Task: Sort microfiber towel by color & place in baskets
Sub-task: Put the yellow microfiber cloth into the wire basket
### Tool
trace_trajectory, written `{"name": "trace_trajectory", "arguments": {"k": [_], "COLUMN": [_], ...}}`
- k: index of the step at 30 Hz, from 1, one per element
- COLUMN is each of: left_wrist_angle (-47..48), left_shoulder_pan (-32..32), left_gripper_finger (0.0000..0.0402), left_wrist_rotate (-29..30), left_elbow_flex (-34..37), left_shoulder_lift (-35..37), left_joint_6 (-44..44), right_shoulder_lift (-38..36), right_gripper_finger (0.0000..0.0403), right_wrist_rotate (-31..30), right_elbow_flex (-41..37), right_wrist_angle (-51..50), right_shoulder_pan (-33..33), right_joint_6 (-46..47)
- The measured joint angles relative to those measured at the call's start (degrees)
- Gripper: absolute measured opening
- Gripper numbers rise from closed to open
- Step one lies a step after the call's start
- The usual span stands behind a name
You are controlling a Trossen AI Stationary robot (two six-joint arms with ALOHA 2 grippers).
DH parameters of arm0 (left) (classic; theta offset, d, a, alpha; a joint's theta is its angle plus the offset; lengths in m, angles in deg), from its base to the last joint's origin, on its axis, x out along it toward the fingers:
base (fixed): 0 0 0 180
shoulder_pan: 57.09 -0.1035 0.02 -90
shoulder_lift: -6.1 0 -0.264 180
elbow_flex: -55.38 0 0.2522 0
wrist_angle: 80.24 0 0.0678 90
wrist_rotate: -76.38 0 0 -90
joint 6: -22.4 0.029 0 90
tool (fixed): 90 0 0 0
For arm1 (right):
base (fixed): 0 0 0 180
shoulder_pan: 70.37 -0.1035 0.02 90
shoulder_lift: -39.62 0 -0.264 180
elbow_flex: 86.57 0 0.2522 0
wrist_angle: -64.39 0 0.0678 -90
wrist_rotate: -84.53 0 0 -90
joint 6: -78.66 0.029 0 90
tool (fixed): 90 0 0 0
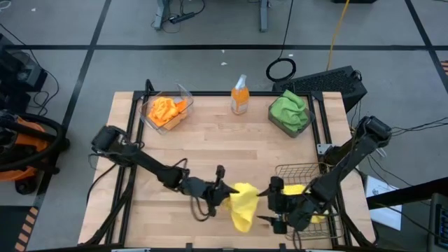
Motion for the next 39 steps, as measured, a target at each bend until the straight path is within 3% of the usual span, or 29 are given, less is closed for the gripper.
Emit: {"name": "trace_trajectory", "arguments": {"k": [7, 12, 16, 19, 22, 28, 32, 36, 39], "left_wrist_angle": [1.8, 6.1, 7.2, 7.4, 7.4, 4.3, 4.6, 4.6, 4.9], "left_shoulder_pan": [2.4, 2.5, 2.5, 2.5, 2.3, 2.3, 2.3, 2.3, 3.0], "left_gripper_finger": [0.0005, 0.0005, 0.0005, 0.0004, 0.0004, 0.0004, 0.0004, 0.0011, 0.0036], "left_wrist_rotate": [1.6, 1.6, 1.7, 0.6, -0.9, -3.4, -3.2, -1.2, 6.7], "left_elbow_flex": [0.0, 0.0, -0.1, 0.0, 0.0, 0.0, 0.0, 0.0, 0.0], "left_shoulder_lift": [9.4, 13.6, 13.7, 13.6, 13.6, 13.6, 13.6, 13.6, 13.8], "left_joint_6": [13.3, 14.4, 14.6, 15.4, 15.5, 15.6, 15.6, 12.5, 7.1], "right_shoulder_lift": [2.0, 2.0, 2.0, 2.0, 2.2, 3.9, 6.0, 6.5, 6.0], "right_gripper_finger": [0.0341, 0.0341, 0.0341, 0.0341, 0.0341, 0.0333, 0.0269, 0.0139, 0.0033], "right_wrist_rotate": [-7.2, -16.3, -18.9, -19.0, -18.0, -4.1, -2.1, -2.0, -2.0], "right_elbow_flex": [0.0, 0.0, 0.0, 0.0, 0.0, 0.0, 0.0, 0.0, 0.0], "right_wrist_angle": [6.4, 17.9, 24.4, 26.6, 25.6, 24.9, 26.8, 27.3, 26.8], "right_shoulder_pan": [3.5, 4.3, 4.2, 4.7, 6.5, 11.9, 13.5, 13.9, 13.5], "right_joint_6": [-10.2, -24.5, -37.0, -42.6, -42.3, -35.0, -35.2, -36.6, -38.6]}}
